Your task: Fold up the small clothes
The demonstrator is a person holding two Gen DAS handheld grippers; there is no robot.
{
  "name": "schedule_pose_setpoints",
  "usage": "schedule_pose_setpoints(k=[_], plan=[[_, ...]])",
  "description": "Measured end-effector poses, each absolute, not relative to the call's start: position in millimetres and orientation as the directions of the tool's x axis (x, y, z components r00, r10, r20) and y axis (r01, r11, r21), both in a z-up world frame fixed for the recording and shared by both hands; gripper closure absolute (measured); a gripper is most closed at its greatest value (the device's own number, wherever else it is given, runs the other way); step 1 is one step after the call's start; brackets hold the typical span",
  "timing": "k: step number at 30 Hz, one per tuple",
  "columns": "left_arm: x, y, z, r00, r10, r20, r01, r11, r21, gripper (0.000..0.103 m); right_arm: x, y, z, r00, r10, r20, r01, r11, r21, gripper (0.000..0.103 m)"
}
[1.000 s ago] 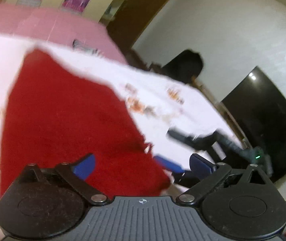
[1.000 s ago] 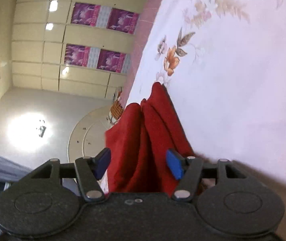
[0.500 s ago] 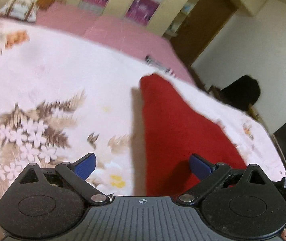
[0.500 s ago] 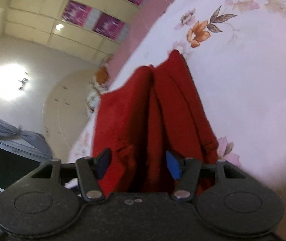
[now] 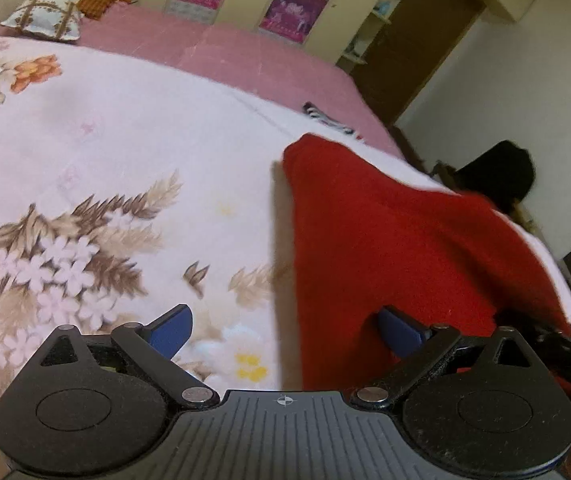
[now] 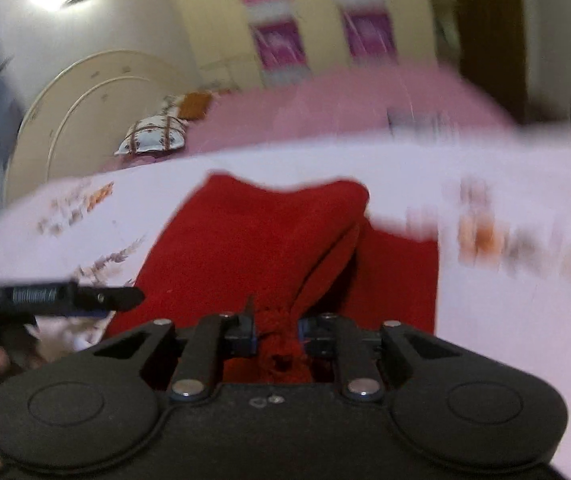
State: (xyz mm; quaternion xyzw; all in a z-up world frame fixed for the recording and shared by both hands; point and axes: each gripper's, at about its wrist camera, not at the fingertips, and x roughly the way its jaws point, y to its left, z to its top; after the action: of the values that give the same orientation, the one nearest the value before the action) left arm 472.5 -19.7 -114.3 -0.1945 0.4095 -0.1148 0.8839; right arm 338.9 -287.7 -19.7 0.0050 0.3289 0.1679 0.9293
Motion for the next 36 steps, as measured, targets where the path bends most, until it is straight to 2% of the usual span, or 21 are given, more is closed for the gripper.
schedule_pose_setpoints(k=[6, 11, 17, 21, 25, 27, 31, 34, 36], plan=[[481.3, -38.1, -108.7, 0.633, -0.360, -0.685, 0.101, 0.916, -0.389, 0.004, 315.3, -297.6, -8.2, 0.802, 0.281, -0.528, -0.305, 0.951, 0.043, 0.087], [481.6, -56.8, -106.9, 0.636, -0.351, -0.687, 0.147, 0.929, -0.339, 0.004, 322.7, -318.5, -23.5, 0.803, 0.248, -0.541, -0.255, 0.965, 0.064, 0.088], [481.0, -79.0, -108.0, 0.640, -0.310, -0.703, 0.192, 0.951, -0.244, 0.004, 342.5, -347.1, -61.4, 0.728, 0.258, -0.636, -0.132, 0.962, 0.239, 0.087], [474.6, -85.5, -95.6, 0.662, -0.278, -0.696, 0.236, 0.959, -0.159, 0.004, 346.1, -362.6, -67.6, 0.700, 0.330, -0.634, -0.100, 0.923, 0.371, 0.085], [482.8, -62.2, -75.2, 0.680, -0.320, -0.659, 0.209, 0.947, -0.244, 0.004, 348.2, -383.2, -53.4, 0.719, 0.406, -0.564, -0.098, 0.863, 0.495, 0.068], [493.2, -55.2, -75.6, 0.666, -0.324, -0.672, 0.190, 0.945, -0.268, 0.004, 362.0, -399.6, -55.2, 0.719, 0.445, -0.535, -0.061, 0.806, 0.588, 0.066], [509.4, -52.7, -86.7, 0.632, -0.335, -0.699, 0.178, 0.940, -0.290, 0.004, 401.5, -408.5, -68.6, 0.679, 0.493, -0.543, -0.003, 0.742, 0.670, 0.069], [514.9, -58.4, -94.4, 0.617, -0.340, -0.709, 0.176, 0.939, -0.297, 0.004, 415.6, -398.9, -72.4, 0.674, 0.483, -0.559, -0.019, 0.768, 0.640, 0.072], [516.6, -67.2, -97.6, 0.617, -0.322, -0.718, 0.173, 0.946, -0.275, 0.004, 418.6, -390.9, -71.0, 0.672, 0.458, -0.581, -0.035, 0.804, 0.593, 0.083]])
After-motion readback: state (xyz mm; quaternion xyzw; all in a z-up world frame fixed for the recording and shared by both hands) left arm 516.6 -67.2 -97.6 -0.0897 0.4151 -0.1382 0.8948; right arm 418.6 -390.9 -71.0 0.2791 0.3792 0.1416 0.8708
